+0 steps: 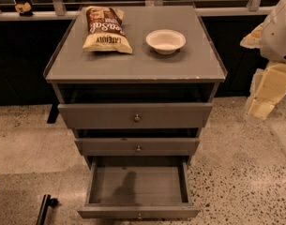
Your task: Close bottom drawer
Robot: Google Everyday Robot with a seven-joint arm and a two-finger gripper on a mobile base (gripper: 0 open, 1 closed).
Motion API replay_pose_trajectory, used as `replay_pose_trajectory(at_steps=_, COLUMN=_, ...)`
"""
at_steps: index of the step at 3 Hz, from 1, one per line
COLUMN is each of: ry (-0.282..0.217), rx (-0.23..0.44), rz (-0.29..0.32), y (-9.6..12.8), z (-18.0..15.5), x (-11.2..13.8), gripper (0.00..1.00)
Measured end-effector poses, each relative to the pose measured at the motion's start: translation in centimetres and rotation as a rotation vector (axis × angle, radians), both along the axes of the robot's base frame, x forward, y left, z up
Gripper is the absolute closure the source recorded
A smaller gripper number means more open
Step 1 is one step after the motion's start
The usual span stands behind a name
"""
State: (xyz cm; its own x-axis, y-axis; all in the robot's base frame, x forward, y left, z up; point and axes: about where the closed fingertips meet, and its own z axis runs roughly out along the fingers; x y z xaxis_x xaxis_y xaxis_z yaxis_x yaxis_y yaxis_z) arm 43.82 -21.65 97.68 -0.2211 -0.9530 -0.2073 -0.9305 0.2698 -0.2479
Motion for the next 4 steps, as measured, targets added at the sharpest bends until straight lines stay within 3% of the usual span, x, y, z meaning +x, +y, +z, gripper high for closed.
replay_pose_trajectory(at_steps=2, ry=-0.005, rx=-0.023, rz=-0.004, y=-0.2, z=-0.2, x=-1.2, gripper=0.00)
replay_pose_trajectory(at_steps=3, ry=0.003, rx=-0.057, rz=0.007, y=-0.4, z=-1.9, x=-4.2, gripper=0.00)
replay_pose_trajectory(at_steps=4, ry=-0.002, rx=-0.053, rz=0.002, y=-1.8, z=-5.9, x=-7.9, gripper=0.00)
